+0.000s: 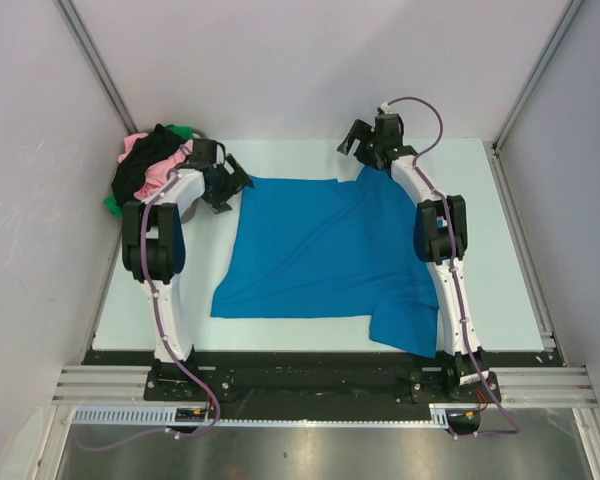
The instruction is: Fold and stack the t-shirts
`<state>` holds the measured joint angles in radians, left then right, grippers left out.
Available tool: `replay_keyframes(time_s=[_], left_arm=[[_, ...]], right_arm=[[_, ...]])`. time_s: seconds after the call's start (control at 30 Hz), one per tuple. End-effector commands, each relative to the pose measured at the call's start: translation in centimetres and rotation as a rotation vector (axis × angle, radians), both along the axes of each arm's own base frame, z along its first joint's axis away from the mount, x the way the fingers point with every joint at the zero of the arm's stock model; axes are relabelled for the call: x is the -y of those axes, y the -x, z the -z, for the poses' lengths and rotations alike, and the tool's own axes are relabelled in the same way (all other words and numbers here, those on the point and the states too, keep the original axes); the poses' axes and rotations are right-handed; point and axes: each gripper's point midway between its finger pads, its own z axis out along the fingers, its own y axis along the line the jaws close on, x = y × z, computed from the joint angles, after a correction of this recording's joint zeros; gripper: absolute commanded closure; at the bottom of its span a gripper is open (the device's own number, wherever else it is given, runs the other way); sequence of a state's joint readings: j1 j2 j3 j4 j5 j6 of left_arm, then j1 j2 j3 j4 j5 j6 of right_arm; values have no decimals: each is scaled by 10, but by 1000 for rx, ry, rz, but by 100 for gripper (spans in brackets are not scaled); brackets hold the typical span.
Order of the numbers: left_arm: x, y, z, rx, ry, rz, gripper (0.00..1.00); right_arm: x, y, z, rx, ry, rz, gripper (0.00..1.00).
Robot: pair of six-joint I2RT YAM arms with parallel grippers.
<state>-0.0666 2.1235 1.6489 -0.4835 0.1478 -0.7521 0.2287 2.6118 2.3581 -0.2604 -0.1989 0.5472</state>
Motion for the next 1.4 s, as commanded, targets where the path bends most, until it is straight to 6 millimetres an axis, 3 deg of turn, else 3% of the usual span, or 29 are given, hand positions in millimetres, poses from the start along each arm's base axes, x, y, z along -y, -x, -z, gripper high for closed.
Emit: replay_keyframes(time_s=[0.0, 0.13, 0.3, 0.33, 0.37, 0.4, 0.43, 0.47, 0.57, 0.8, 0.87, 0.97, 1.1, 1.13, 1.27, 1.37], left_arm=[[2, -1, 8, 4, 27, 15, 1], [1, 1, 17, -9, 27, 14, 1], [2, 1, 19, -13, 34, 19, 1], [1, 1, 19, -11, 33, 18, 1], [2, 0, 19, -10, 35, 20, 1], [1, 1, 18, -10, 35, 18, 1], [1, 1, 18, -10, 36, 19, 1], [1, 1, 18, -10, 36, 19, 1], [2, 2, 17, -8, 37, 20, 1], [3, 4, 21, -14, 43, 19, 1], [2, 5, 23, -18, 40, 17, 1], [2, 4, 23, -15, 38, 16, 1], [1, 3, 22, -13, 32, 16, 1], [0, 3, 21, -11, 26, 13, 1], [0, 3, 21, -11, 25, 13, 1], [0, 3, 23, -14, 27, 14, 1]], right_arm=[[5, -2, 28, -48, 22, 47, 8], [18, -1, 48, -102, 3, 94, 8], [31, 5, 45, -101, 48, 137, 9], [38, 11, 56, -121, 76, 159, 9], [39, 11, 38, -91, 81, 167, 9], [43, 12, 34, -77, 99, 175, 9], [52, 18, 42, -95, 137, 209, 8], [57, 19, 31, -81, 149, 225, 8], [74, 34, 28, -99, 207, 275, 7], [96, 50, 17, -83, 279, 351, 6], [94, 49, 14, -64, 280, 338, 5], [83, 42, -5, -5, 223, 305, 4], [64, 34, -51, 108, 167, 252, 1], [61, 35, -72, 146, 164, 249, 1], [66, 37, -103, 183, 237, 275, 0], [78, 39, -103, 157, 304, 308, 0]])
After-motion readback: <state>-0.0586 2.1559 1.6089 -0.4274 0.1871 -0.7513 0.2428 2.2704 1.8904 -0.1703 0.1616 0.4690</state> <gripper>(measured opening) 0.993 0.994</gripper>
